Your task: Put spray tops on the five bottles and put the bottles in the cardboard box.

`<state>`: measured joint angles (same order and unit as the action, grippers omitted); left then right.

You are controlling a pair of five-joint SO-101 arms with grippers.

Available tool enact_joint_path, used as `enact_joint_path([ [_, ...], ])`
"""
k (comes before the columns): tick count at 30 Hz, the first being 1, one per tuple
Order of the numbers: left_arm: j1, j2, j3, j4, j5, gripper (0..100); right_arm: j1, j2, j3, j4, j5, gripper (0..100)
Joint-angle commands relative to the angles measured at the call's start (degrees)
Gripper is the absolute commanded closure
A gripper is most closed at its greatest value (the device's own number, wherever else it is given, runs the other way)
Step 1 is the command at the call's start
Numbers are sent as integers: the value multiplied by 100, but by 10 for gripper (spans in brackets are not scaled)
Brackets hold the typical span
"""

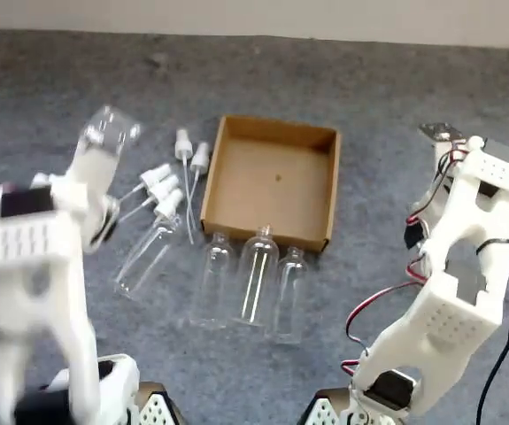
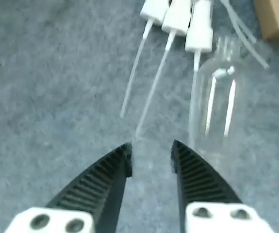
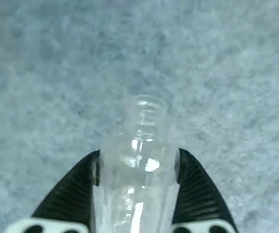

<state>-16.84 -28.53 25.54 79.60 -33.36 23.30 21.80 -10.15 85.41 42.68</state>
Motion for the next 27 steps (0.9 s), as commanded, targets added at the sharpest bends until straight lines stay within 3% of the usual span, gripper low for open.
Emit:
enact_joint_path([
  [1, 189, 1956, -2044, 44, 448, 885, 136, -980, 743, -602, 158, 995],
  [6, 497, 3793, -3741, 70, 484, 883, 154, -1499, 2026, -1473, 176, 995],
  [14, 1130, 5895, -5982, 88, 765, 831, 180, -1560, 2484, -1560, 176, 995],
  [27, 1015, 8259, -7714, 97, 738, 840, 189, -1552, 2484, -1560, 202, 995],
])
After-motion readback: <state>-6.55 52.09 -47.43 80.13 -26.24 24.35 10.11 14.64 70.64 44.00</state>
